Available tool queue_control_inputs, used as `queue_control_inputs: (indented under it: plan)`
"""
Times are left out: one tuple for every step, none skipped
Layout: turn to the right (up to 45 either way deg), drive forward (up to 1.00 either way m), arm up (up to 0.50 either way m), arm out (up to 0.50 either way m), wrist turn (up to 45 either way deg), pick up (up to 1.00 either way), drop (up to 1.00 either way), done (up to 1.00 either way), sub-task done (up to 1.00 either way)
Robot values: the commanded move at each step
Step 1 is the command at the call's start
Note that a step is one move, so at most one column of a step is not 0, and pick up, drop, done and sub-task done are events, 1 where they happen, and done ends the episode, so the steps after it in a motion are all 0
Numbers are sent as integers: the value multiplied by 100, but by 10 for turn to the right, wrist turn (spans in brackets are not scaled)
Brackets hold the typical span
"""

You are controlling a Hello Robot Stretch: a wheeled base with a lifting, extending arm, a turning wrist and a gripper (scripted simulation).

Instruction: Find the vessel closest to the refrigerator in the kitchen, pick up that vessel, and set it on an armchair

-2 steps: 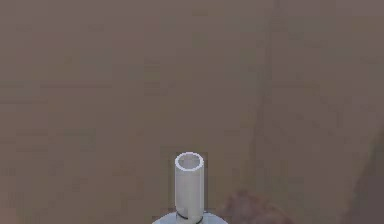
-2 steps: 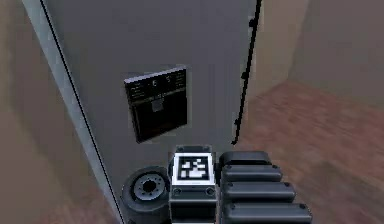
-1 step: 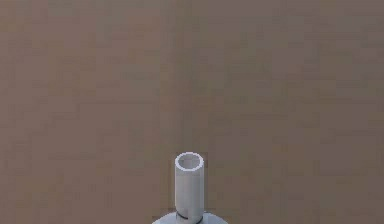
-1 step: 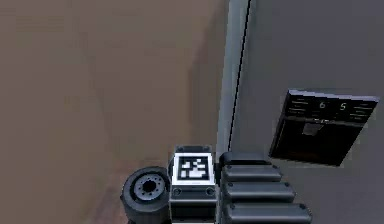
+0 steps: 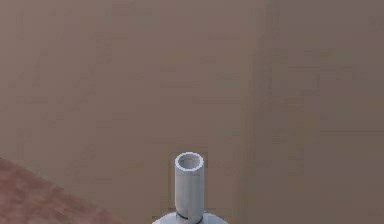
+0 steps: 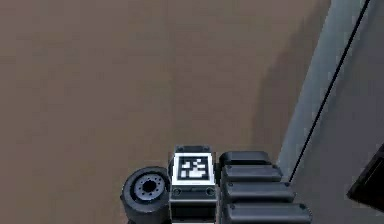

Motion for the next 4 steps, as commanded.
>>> queue_control_inputs:
  plan:
    - [0,30,0,0,0,0,0,0,0]
    - [-450,0,0,0,0,0,0,0,0]
    - [-180,0,0,0,0,0,0,0,0]
    - [0,100,0,0,0,0,0,0,0]
